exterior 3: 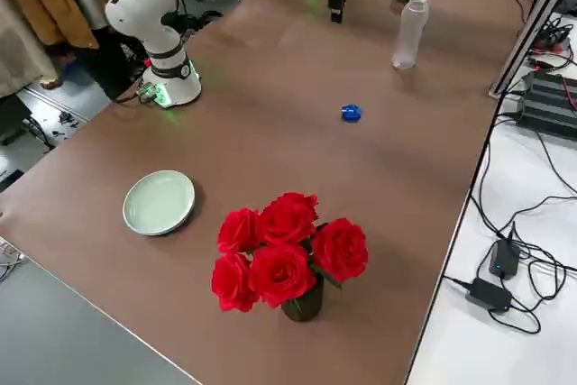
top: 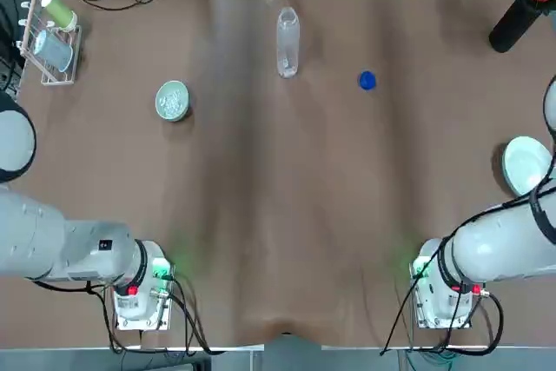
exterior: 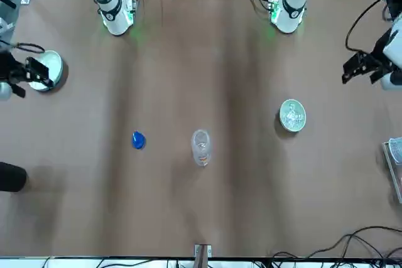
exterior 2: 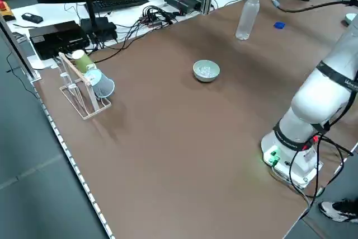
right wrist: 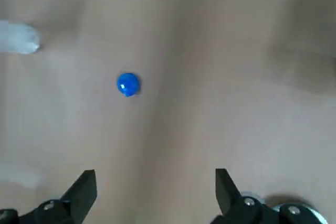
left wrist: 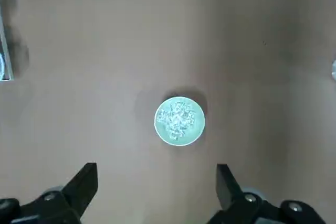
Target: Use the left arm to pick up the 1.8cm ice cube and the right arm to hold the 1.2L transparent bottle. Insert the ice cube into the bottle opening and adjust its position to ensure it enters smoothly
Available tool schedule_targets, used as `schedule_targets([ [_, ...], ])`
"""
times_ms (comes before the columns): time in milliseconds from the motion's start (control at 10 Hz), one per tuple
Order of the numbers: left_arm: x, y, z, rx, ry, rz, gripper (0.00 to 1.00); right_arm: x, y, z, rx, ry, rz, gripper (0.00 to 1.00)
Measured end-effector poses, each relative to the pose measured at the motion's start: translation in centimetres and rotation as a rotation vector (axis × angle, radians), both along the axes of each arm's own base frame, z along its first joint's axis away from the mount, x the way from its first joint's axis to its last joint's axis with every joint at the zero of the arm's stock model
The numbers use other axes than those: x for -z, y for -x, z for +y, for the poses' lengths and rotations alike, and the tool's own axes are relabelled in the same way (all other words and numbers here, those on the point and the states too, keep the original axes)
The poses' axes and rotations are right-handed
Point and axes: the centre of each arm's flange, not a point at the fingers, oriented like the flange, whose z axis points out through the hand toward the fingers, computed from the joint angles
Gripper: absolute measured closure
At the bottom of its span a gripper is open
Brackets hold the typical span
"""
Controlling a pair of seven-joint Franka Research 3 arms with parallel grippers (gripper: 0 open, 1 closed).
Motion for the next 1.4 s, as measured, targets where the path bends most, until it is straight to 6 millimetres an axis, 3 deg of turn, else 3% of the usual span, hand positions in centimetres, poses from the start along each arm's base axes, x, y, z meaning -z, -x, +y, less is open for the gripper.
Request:
schedule_targets([
  [300, 6.9, 0.1, -0.7, 0.011, -0.002, 0.042, 0.0, 5.4, -3.5, 1.3, -0.181, -0.148, -0.029, 0.0],
  [600, 14.8, 1.1, -3.1, 0.053, -0.005, 0.083, 0.01, 9.9, -5.6, 2.9, -0.294, -0.324, -0.091, 0.0],
  [1100, 26.4, 2.9, -3.1, 0.053, 0.0, 0.098, 0.01, 24.0, -8.3, 1.9, -0.552, -0.678, -0.304, 0.0],
  [1400, 30.1, 2.7, -3.1, 0.052, 0.006, 0.111, 0.02, 33.4, -9.0, 4.4, -0.71, -0.883, -0.505, 0.0],
])
